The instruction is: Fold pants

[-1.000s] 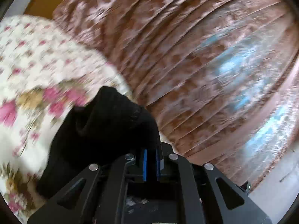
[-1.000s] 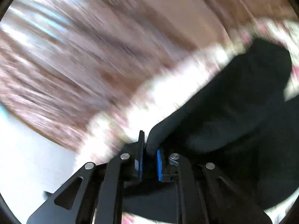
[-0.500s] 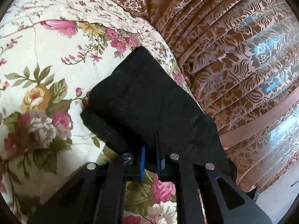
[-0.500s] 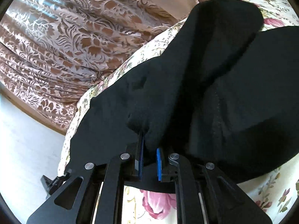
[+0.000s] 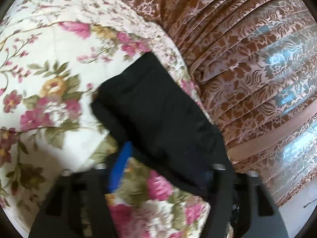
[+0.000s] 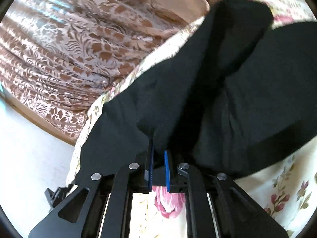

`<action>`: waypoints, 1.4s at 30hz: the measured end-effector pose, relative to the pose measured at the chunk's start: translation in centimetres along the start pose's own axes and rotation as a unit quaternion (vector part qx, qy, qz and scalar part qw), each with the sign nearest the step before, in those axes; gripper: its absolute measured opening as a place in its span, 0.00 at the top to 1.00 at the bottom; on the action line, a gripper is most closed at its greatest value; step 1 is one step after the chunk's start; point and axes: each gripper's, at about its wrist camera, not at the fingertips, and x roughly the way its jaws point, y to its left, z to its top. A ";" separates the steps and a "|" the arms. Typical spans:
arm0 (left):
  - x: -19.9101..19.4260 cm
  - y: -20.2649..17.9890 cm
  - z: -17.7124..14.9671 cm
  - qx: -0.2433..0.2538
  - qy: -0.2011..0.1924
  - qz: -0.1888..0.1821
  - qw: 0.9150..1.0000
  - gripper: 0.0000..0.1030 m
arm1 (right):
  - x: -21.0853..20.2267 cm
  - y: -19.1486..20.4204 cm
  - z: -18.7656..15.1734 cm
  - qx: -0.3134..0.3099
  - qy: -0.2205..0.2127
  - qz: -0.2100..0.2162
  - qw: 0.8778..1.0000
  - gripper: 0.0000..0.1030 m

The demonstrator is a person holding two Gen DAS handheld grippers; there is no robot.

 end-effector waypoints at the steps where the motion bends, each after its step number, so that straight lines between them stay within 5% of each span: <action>1: -0.3 -0.4 0.1 0.001 -0.009 0.027 1.000 0.24 | -0.2 0.2 0.0 -0.006 -0.005 -0.004 1.000 0.87; 2: -0.9 -0.6 0.1 -0.005 -0.024 0.064 0.998 0.23 | -0.4 0.3 -0.1 -0.007 -0.008 -0.014 1.000 0.80; 3: -1.4 -0.7 0.0 -0.013 -0.039 0.078 0.996 0.22 | -0.6 0.2 0.0 -0.006 -0.011 -0.027 1.000 0.58; 4: -1.8 -0.4 -0.1 -0.018 -0.045 0.076 0.996 0.22 | -0.7 0.2 0.0 -0.005 -0.014 -0.033 0.999 0.45; 8: -0.9 0.2 0.3 -0.020 -0.024 0.085 0.996 0.22 | -0.4 0.6 0.9 -0.023 -0.019 -0.048 0.998 0.45; 11: 0.5 0.2 1.3 -0.021 -0.022 0.059 0.998 0.23 | 0.7 0.9 2.2 -0.005 -0.015 -0.041 0.999 0.45; 12: 1.0 0.6 1.6 -0.033 -0.023 0.067 0.997 0.39 | 1.1 1.0 2.5 -0.006 -0.016 -0.043 0.999 0.53; 13: 1.4 0.9 1.8 -0.049 -0.023 0.076 0.996 0.49 | 1.3 1.2 2.7 -0.008 -0.015 -0.042 0.999 0.74; 15: 2.7 1.8 2.0 -0.072 -0.008 0.070 0.995 0.88 | 1.4 2.0 2.9 -0.025 -0.010 -0.049 0.998 0.83; 22: -1.6 0.8 3.8 -0.071 -0.047 -0.024 0.996 0.90 | -4.0 3.0 1.4 -0.039 -0.050 -0.017 0.998 0.88; 26: -3.5 2.2 4.0 -0.048 -0.056 -0.004 0.997 0.90 | -3.0 2.2 -1.8 -0.044 -0.027 -0.027 0.998 0.88; 29: -2.9 5.4 3.1 -0.083 -0.037 0.014 0.996 0.90 | -1.0 0.8 -3.3 -0.034 0.005 -0.043 0.998 0.88; 35: -1.8 6.4 1.5 -0.060 -0.058 0.026 0.996 0.89 | -2.5 0.7 -2.8 -0.044 -0.003 -0.010 0.999 0.88; 37: -1.9 6.5 1.5 -0.058 -0.061 0.025 0.996 0.86 | -3.5 1.1 -2.5 -0.069 -0.010 -0.014 0.997 0.84; 40: -2.5 6.4 1.3 -0.060 -0.070 0.018 0.996 0.84 | -4.9 0.3 -2.3 -0.066 -0.024 -0.021 0.997 0.63; 42: -3.4 6.0 0.9 -0.055 -0.079 0.027 0.995 0.74 | -5.7 -0.8 -1.9 -0.056 -0.027 -0.027 0.998 0.62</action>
